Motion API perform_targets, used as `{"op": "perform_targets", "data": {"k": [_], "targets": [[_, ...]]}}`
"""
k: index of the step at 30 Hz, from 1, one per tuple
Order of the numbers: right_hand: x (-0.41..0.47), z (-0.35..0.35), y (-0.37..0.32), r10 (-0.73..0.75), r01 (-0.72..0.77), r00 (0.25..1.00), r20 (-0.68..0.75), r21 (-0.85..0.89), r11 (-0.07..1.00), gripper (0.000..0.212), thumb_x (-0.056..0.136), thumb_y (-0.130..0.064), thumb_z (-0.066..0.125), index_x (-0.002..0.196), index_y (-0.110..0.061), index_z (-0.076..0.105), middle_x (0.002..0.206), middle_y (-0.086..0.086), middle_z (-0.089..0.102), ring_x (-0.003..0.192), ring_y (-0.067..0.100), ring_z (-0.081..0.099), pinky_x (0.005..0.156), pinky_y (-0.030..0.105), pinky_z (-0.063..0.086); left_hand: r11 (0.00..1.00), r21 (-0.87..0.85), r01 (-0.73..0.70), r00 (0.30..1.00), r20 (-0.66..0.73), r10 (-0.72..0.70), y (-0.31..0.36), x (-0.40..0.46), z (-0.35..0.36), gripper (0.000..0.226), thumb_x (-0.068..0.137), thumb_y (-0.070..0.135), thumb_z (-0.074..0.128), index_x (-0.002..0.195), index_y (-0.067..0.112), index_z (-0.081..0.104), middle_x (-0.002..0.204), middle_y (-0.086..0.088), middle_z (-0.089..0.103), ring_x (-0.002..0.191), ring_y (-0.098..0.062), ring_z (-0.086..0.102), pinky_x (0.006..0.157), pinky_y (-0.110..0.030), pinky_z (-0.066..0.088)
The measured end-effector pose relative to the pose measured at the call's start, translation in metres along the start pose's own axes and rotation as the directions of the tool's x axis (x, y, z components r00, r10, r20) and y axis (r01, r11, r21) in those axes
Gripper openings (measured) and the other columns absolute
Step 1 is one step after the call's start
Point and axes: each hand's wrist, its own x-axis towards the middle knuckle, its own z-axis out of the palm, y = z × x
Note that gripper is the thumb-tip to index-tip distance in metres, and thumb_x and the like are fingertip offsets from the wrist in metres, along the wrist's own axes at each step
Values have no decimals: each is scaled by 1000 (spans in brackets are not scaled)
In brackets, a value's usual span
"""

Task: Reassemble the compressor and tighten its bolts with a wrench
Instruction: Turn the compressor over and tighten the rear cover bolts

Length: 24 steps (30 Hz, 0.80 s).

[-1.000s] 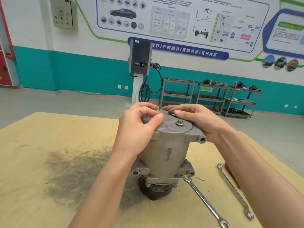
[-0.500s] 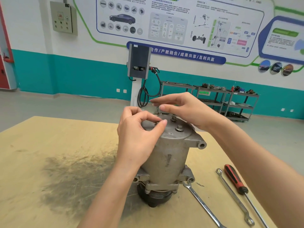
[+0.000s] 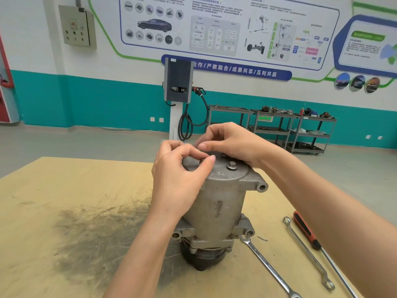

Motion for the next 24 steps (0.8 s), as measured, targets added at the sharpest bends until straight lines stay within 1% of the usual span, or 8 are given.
{"op": "perform_targets", "data": {"k": [3,6,8,11,13,19,21,24], "targets": [[3,1,3,9,-8,999,-44,29,1000,17,82,-22,76,79,-14,62,100,4,75,98,21,69,94,39,54,1000,5,-15,1000,8,15,0,1,0,10,78,31,77,75,27,69,98,14,48,98,2,50,76,-3,33],[-2,-1,8,-35,34,999,12,55,998,15,90,-18,69,105,-19,71,111,-4,73,105,10,67,99,29,51,1000,-1,-18,1000,16,18,0,1,0,10,78,31,77,75,28,68,98,15,49,100,8,48,74,2,32],[-3,-2,8,-43,39,997,65,58,998,19,93,-16,65,108,-24,73,117,-9,71,110,5,64,100,25,49,1000,-8,-20,1000,16,20,0,1,0,10,79,30,77,75,27,68,98,15,49,99,9,48,76,2,32],[3,2,3,-15,15,999,50,12,1000,3,90,-19,69,90,-20,71,96,-12,75,93,2,68,84,18,52,1000,-12,-20,1000,13,20,0,1,1,10,79,29,77,75,26,68,98,14,50,99,7,49,76,1,32],[8,7,0,-18,20,1000,19,-88,996,13,88,-23,71,83,-15,63,77,-17,71,76,-5,64,71,14,50,1000,-14,-24,1000,10,24,0,1,1,10,79,27,76,75,25,68,98,12,50,99,5,49,74,2,31],[-5,-1,3,-18,19,998,57,-17,1000,11,95,-26,62,102,-28,71,108,-8,73,101,3,66,92,21,51,1000,-15,-24,999,23,24,1,-1,0,10,80,29,75,77,24,68,98,14,50,98,8,48,75,2,31],[-2,1,2,-10,12,999,53,-34,999,6,93,-25,65,93,-21,69,105,-2,73,99,11,67,93,31,52,1000,-14,-23,1000,19,24,1,-1,0,10,81,28,76,77,23,68,98,13,50,98,8,49,74,3,30],[6,8,0,-8,9,1000,7,-96,995,21,89,-27,69,83,-11,58,101,2,74,101,18,67,94,40,52,999,-24,-25,1000,13,25,1,0,0,10,81,27,76,76,22,68,99,11,51,99,5,50,75,2,31]]}}
